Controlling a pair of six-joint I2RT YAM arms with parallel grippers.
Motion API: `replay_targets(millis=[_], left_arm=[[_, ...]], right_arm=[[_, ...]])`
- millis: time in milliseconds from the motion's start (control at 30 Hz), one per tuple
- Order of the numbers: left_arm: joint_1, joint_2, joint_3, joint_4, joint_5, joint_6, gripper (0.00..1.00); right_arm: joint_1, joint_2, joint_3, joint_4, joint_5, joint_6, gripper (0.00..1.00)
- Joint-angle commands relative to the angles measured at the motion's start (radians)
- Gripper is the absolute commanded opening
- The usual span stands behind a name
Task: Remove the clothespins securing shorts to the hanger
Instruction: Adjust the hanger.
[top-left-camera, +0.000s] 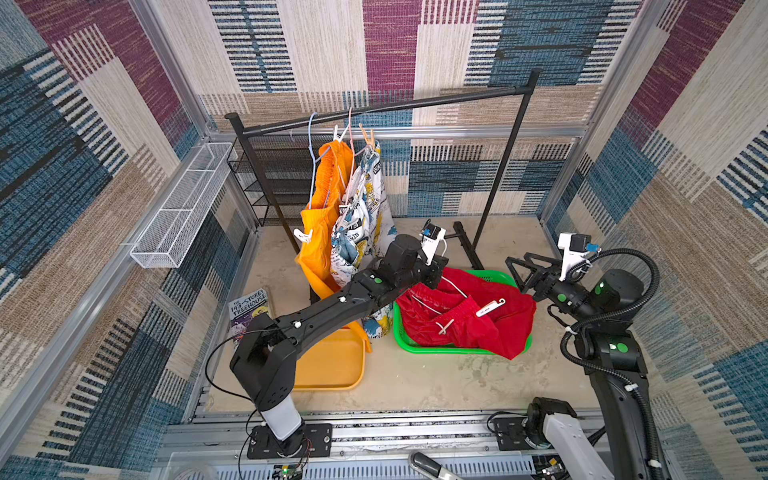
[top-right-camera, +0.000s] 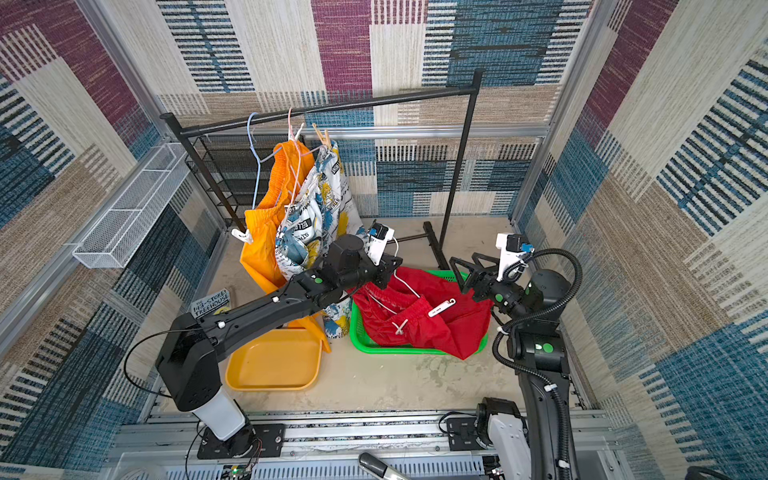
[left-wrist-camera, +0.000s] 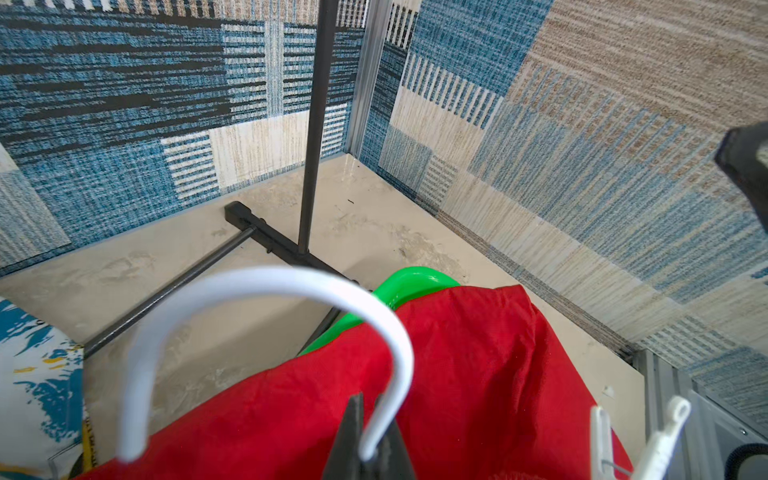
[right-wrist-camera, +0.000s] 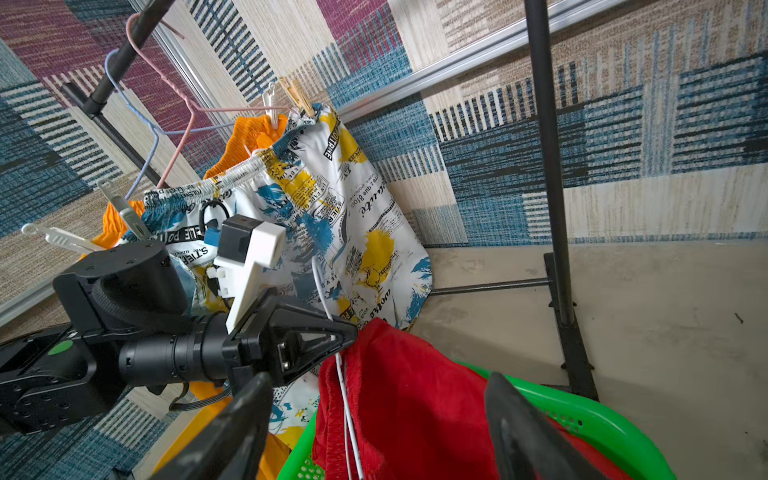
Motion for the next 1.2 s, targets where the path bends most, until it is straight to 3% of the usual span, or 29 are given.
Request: replay_targets(millis=[0, 133, 367, 600, 1167], left_arm=[[-0.004, -0.017, -0.057, 0.134, 0.054, -0.028, 0.0], [-0.02, -0.007, -0.068, 0.152, 0.057, -0.041, 0.0], [-0.025, 0.011, -0.074, 0.172, 0.084, -0.047, 0.0], [-0.024, 0.026, -0.078, 0.197, 0.122, -0.031, 0.0], [-0.025, 0.064, -0.037, 0.199, 0.159, -0.04, 0.0]], right_arm=[[0.005, 0.016, 0.006, -0.036, -0.08, -0.06, 0.8], [0.035, 0.053, -0.005, -0.015, -0.091, -0.091, 0.79], [0.209, 0.177, -0.034, 0.13, 0.014, -0.138, 0.75], [0.288, 0.3, -0.006, 0.259, 0.018, -0.214, 0.68], [0.319, 0.455, 0.066, 0.307, -0.056, -0.396, 0.4]])
